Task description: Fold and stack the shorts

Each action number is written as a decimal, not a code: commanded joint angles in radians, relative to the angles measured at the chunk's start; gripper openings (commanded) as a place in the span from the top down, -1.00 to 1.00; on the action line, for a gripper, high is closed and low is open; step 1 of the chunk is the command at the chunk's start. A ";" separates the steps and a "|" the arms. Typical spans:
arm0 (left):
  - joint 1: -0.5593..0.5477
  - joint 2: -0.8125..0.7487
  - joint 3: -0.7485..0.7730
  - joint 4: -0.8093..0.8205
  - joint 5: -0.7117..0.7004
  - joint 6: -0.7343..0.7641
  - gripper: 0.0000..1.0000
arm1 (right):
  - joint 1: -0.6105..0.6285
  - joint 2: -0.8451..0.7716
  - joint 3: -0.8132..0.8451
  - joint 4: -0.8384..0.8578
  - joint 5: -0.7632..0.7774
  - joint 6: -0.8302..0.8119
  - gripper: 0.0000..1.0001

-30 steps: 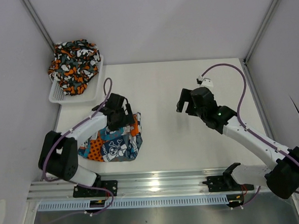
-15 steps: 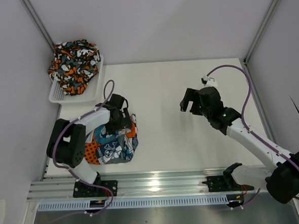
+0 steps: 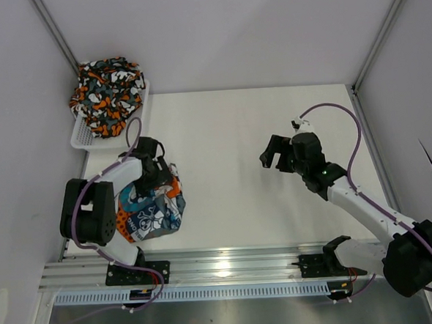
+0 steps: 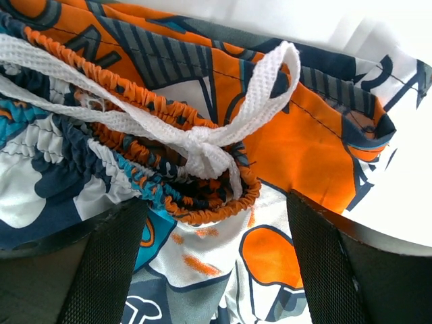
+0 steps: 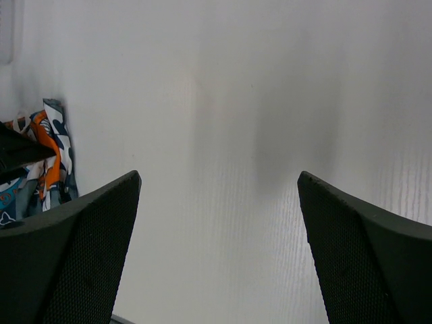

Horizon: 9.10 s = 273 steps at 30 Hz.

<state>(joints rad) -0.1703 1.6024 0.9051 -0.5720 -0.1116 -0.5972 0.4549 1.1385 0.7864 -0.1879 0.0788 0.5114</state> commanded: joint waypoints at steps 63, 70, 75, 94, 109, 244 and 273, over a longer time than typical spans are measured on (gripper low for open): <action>0.457 0.571 0.859 0.629 0.089 -0.704 -0.98 | 0.084 -0.220 -0.404 0.510 0.148 -0.105 -0.99; 0.453 0.729 1.034 0.662 -0.008 -0.734 -0.75 | 0.087 -0.215 -0.401 0.510 0.142 -0.109 -0.99; 0.453 0.821 1.132 0.715 0.016 -0.736 1.00 | 0.087 -0.227 -0.406 0.508 0.154 -0.120 -0.99; 0.276 0.260 0.766 1.011 0.141 -0.606 1.00 | 0.103 -0.198 -0.404 0.535 0.161 -0.160 -0.99; -0.159 -0.415 0.617 0.939 -0.013 -0.130 1.00 | 0.137 -0.220 -0.403 0.532 0.219 -0.189 -0.99; -0.502 -1.247 -0.114 -0.114 -0.468 -0.365 1.00 | -0.147 0.568 0.701 -0.424 -0.238 -0.097 1.00; -0.058 -0.671 0.025 0.144 0.141 -0.196 1.00 | -0.291 0.047 0.280 -0.639 -0.226 -0.166 0.97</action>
<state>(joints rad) -0.2440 0.8886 0.8894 -0.4671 -0.0116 -0.8532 0.1654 1.1542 1.0767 -0.8631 -0.1215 0.3786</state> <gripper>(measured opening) 0.003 0.011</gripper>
